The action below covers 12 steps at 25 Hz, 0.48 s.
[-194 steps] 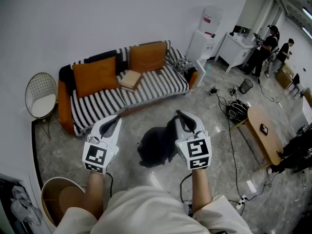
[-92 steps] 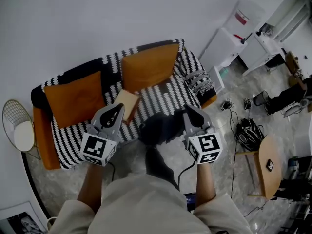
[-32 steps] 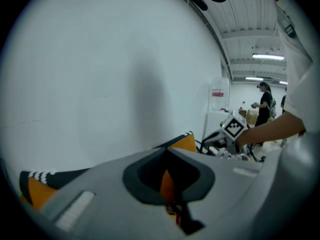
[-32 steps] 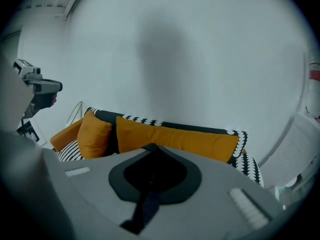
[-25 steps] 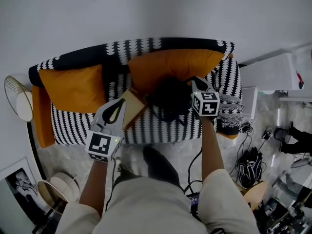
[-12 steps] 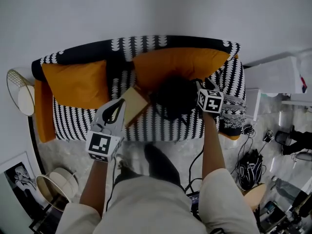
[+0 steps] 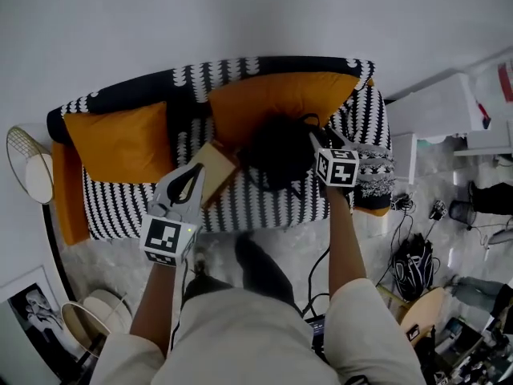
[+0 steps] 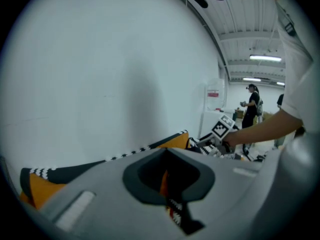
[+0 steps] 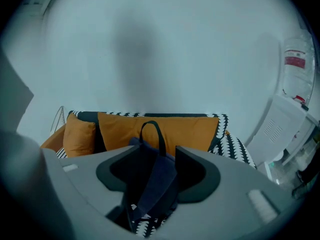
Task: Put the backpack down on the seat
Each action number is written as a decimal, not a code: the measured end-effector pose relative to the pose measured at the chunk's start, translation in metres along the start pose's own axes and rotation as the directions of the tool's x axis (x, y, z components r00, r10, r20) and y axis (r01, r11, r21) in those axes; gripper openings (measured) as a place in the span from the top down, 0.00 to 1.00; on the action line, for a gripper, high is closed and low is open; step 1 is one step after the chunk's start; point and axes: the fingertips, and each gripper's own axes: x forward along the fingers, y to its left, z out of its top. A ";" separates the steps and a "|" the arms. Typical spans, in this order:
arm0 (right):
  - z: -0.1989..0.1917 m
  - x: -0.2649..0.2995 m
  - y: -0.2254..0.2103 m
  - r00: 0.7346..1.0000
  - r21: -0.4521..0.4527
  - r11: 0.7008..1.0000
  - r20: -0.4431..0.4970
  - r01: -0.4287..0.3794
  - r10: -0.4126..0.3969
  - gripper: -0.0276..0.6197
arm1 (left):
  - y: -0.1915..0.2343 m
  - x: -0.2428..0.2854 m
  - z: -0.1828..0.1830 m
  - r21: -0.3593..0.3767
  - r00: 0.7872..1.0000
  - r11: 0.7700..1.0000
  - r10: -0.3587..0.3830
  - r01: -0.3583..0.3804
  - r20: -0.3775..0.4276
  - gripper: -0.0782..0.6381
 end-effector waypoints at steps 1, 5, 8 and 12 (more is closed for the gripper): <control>-0.001 -0.010 0.003 1.000 0.010 1.000 0.011 0.003 -0.003 0.61 | -0.004 -0.005 0.001 0.005 1.000 1.000 -0.009 0.009 0.005 0.89; -0.006 -0.051 0.014 0.998 0.034 0.999 0.048 0.026 -0.028 0.61 | -0.019 -0.024 0.006 0.020 0.999 0.999 -0.044 0.044 0.028 0.89; -0.007 -0.087 0.026 0.995 0.052 0.998 0.086 0.045 -0.049 0.63 | -0.022 -0.044 0.009 0.033 0.997 0.998 -0.061 0.060 0.047 0.89; -0.007 -0.138 0.055 0.988 0.067 0.996 0.136 0.057 -0.066 0.65 | -0.025 -0.077 0.010 0.043 0.994 0.996 -0.078 0.075 0.075 0.89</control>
